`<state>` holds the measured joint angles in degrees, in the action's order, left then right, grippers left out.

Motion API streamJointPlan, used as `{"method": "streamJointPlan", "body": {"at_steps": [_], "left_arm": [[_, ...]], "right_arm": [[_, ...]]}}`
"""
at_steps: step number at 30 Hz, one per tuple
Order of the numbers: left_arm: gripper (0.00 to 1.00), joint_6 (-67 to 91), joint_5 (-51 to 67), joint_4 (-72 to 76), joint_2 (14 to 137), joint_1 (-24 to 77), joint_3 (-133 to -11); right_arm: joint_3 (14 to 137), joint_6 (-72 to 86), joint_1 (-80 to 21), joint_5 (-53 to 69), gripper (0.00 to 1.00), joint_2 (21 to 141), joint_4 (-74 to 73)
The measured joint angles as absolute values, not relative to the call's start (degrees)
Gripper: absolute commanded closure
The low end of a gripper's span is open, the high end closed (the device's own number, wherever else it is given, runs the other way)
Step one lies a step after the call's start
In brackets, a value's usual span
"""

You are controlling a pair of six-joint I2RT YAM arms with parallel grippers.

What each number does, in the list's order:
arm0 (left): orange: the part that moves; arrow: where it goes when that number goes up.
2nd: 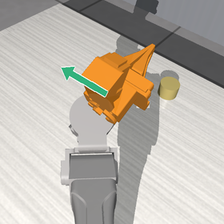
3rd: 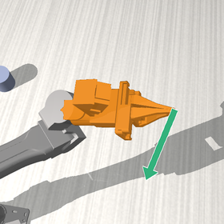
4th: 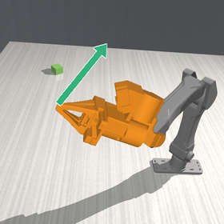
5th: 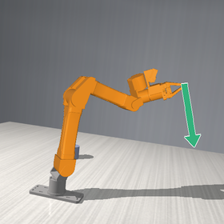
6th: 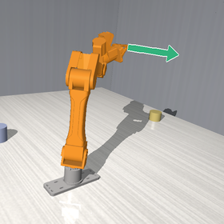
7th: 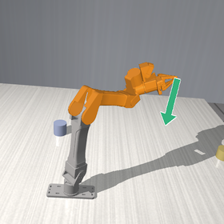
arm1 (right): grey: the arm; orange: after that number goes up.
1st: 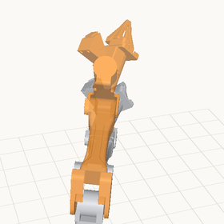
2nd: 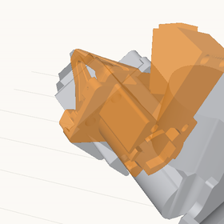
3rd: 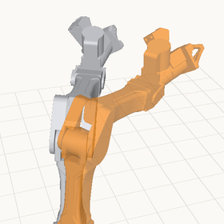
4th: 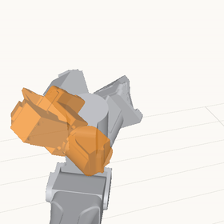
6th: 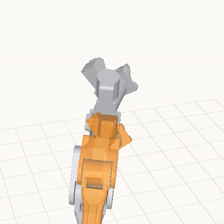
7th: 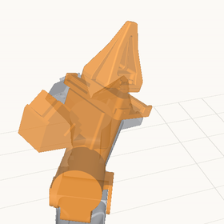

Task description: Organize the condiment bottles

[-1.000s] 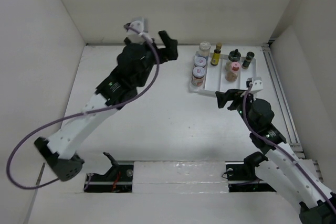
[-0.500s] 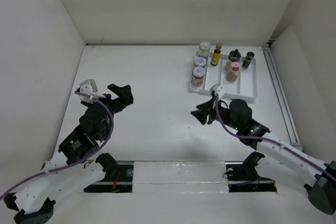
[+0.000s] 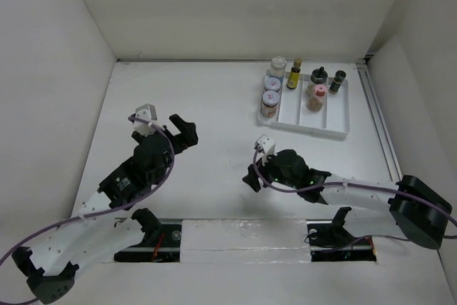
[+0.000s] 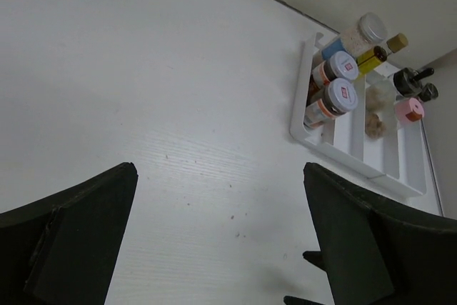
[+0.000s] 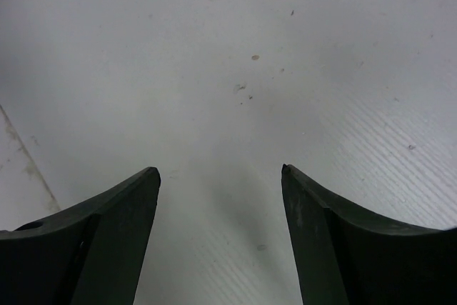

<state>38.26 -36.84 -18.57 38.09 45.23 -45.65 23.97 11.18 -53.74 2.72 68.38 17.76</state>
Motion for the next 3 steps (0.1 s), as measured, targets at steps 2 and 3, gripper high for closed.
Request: {"method": "streamJointPlan", "body": {"at_steps": [2, 3], "left_arm": [[0.0, 38.7, -36.07, -18.22, 38.06, 45.23, -44.99], [0.0, 38.85, -35.88, -18.15, 38.04, 45.23, -44.75]], "right_arm": [[24.49, 11.16, -53.76, 1.85, 0.25, 68.9, 18.7], [24.82, 11.14, -53.76, 1.48, 0.25, 69.17, 19.05]]}}
